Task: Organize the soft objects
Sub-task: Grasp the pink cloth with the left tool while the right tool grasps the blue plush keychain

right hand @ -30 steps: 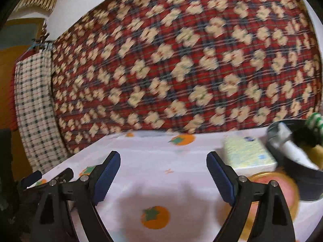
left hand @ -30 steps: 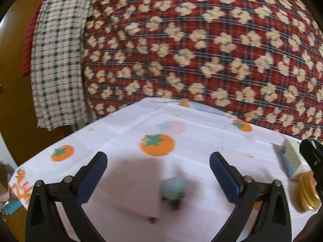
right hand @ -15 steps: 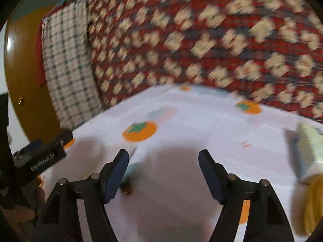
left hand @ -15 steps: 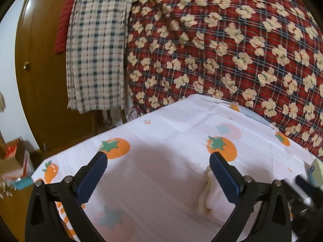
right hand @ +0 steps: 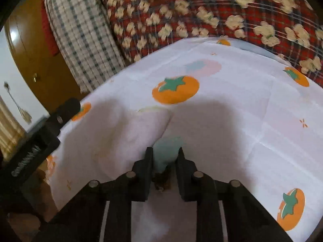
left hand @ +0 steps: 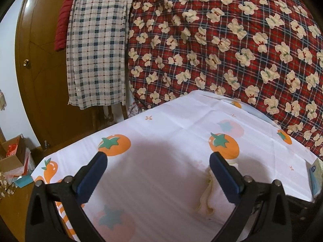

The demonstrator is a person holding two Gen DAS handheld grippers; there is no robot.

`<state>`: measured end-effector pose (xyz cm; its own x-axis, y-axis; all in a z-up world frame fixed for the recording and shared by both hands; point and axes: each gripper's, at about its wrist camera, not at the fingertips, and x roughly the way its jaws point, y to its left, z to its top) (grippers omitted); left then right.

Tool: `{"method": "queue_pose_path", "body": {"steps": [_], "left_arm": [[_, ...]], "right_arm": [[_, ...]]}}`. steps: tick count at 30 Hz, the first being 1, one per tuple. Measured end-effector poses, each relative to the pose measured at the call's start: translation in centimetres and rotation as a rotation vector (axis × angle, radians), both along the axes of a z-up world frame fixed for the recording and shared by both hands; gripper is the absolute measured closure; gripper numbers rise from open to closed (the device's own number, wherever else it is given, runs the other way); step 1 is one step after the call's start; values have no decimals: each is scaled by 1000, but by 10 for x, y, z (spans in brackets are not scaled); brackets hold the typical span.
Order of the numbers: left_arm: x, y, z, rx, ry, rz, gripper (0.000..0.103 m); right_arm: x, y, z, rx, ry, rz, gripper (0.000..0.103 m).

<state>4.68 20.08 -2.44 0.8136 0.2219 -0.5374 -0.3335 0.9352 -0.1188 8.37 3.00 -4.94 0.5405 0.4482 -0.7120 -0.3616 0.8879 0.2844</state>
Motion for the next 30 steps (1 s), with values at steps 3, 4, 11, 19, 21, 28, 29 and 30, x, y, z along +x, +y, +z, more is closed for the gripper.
{"method": "queue_pose_path", "body": {"steps": [3, 4, 11, 19, 21, 28, 29, 30], "left_arm": [[1, -2, -1, 12, 8, -15, 1], [2, -7, -1, 22, 7, -48, 1], [21, -61, -10, 94, 138, -307, 1], [51, -81, -33, 32, 346, -399, 44], [49, -76, -33, -1, 335, -390, 59], [27, -76, -14, 9, 193, -401, 87], [23, -76, -10, 16, 154, -405, 88], [12, -78, -2, 25, 89, -414, 88]], "right_arm": [[-11, -17, 12, 93, -78, -41, 80], [-16, -20, 17, 80, -113, -54, 80], [-47, -52, 38, -34, -288, -132, 80], [-63, -95, 49, 4, -340, -145, 80], [-68, -96, 50, 5, -359, -151, 80], [-85, -95, 59, -5, -440, -187, 80], [-89, -95, 62, -11, -465, -195, 80], [-93, -96, 64, -16, -490, -203, 80]]}}
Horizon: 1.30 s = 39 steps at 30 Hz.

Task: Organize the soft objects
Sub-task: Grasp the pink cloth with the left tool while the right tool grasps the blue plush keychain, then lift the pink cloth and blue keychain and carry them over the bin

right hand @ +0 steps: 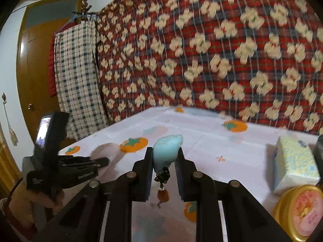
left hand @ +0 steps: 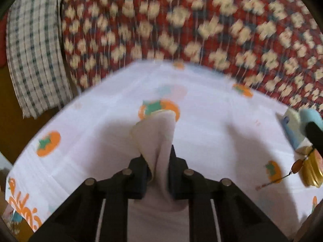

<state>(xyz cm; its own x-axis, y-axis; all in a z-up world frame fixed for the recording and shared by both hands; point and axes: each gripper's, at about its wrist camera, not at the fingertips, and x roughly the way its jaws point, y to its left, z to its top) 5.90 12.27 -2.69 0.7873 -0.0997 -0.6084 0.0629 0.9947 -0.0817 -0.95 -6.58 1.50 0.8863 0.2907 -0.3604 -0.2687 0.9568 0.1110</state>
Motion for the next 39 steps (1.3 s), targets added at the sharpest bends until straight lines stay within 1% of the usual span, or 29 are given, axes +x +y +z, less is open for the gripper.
{"method": "queue_pose_path", "body": {"steps": [2, 4, 7, 9, 13, 16, 24, 30, 39], "left_arm": [[-12, -1, 8, -28, -73, -19, 88], [-21, -3, 13, -79, -122, -35, 88], [-28, -10, 17, -129, -165, -41, 88], [-33, -15, 20, -176, -190, -51, 88], [-42, -31, 22, -227, -221, -79, 88], [-49, -46, 23, -257, -230, -102, 88], [-65, -92, 33, -259, -257, -182, 88], [-74, -123, 43, -266, -270, -246, 88], [-87, -166, 60, -279, -299, -328, 88]], "right_arm": [[-6, -2, 3, -6, -32, -13, 80], [-11, -3, 6, -18, -56, -26, 80], [-16, -8, 7, -29, -73, -44, 80], [-22, -12, 9, -42, -94, -65, 80], [-33, -23, 11, -65, -130, -94, 80], [-41, -32, 11, -77, -146, -113, 80], [-67, -61, 16, -122, -227, -180, 80], [-80, -84, 20, -128, -254, -224, 80], [-96, -132, 27, -105, -284, -315, 80]]}}
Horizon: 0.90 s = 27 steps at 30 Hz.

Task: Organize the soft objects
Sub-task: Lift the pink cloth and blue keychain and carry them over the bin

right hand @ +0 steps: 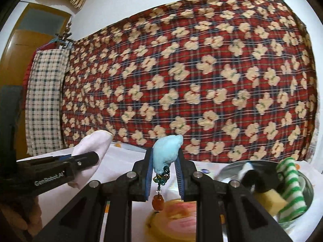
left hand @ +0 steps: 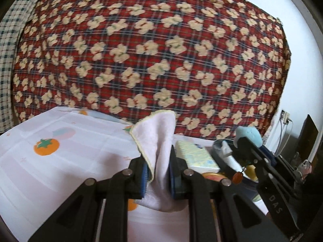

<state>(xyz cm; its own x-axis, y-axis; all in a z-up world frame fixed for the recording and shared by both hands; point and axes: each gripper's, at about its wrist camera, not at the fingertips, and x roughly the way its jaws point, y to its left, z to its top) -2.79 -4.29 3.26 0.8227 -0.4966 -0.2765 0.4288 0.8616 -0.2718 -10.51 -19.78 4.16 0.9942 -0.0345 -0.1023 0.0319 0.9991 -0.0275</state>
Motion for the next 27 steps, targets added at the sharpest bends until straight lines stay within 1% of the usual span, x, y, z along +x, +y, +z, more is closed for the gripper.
{"method": "queue_pose_path", "body": {"steps": [11, 17, 27], "left_arm": [[-13, -57, 18, 8, -41, -104, 88], [-14, -87, 23, -2, -39, -165, 88], [-15, -133, 31, 9, -58, -237, 88]], "right_arm": [[-18, -54, 6, 23, -36, -108, 80], [-23, -86, 10, 46, -52, -176, 80], [-29, -163, 17, 137, -54, -299, 80]]}}
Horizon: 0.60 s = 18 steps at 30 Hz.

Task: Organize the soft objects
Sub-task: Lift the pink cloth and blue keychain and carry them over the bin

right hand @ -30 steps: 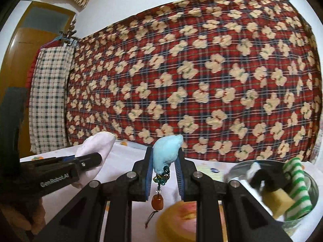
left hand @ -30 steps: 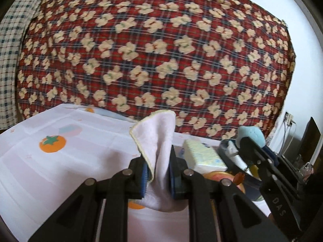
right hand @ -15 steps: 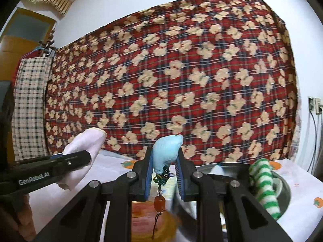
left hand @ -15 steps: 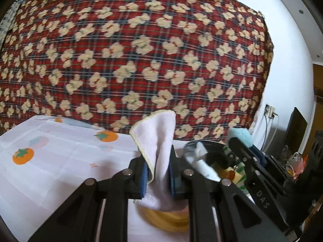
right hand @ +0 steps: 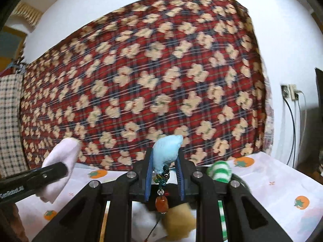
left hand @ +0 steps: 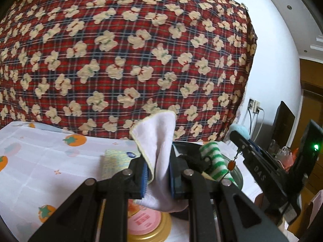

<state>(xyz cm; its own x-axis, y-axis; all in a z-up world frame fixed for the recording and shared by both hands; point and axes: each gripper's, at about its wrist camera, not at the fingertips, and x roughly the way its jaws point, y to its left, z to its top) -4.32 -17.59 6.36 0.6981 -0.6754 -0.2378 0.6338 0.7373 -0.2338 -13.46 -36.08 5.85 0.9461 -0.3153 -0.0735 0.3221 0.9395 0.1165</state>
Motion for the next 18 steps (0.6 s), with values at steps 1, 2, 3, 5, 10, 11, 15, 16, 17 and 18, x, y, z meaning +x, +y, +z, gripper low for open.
{"method": "queue_pose_path", "body": {"steps": [1, 2, 3, 5, 10, 11, 15, 16, 17, 18], "left_arm": [[0, -4, 0, 1, 1, -7, 88], [1, -8, 0, 1, 0, -14, 88], [1, -13, 0, 2, 0, -20, 88], [1, -23, 1, 2, 1, -37, 88], [4, -49, -4, 9, 19, -75, 88], [3, -54, -5, 11, 22, -79, 88], [5, -79, -10, 24, 31, -98, 88], [6, -87, -12, 34, 33, -102, 88], [6, -93, -14, 40, 35, -105, 88], [7, -100, -17, 48, 40, -105, 88]], "right_arm": [[0, -6, 0, 6, 3, -9, 80], [0, -13, 0, 14, 7, -18, 80], [0, -21, 0, 24, 12, -26, 80], [0, -34, -1, 36, 19, -41, 80], [1, -61, -2, 50, 40, -74, 80], [2, -65, -3, 52, 47, -75, 80], [11, -76, -8, 49, 93, -71, 80], [15, -77, -9, 41, 109, -69, 80], [19, -77, -11, 31, 129, -68, 80], [22, -78, -13, 27, 143, -64, 80]]}}
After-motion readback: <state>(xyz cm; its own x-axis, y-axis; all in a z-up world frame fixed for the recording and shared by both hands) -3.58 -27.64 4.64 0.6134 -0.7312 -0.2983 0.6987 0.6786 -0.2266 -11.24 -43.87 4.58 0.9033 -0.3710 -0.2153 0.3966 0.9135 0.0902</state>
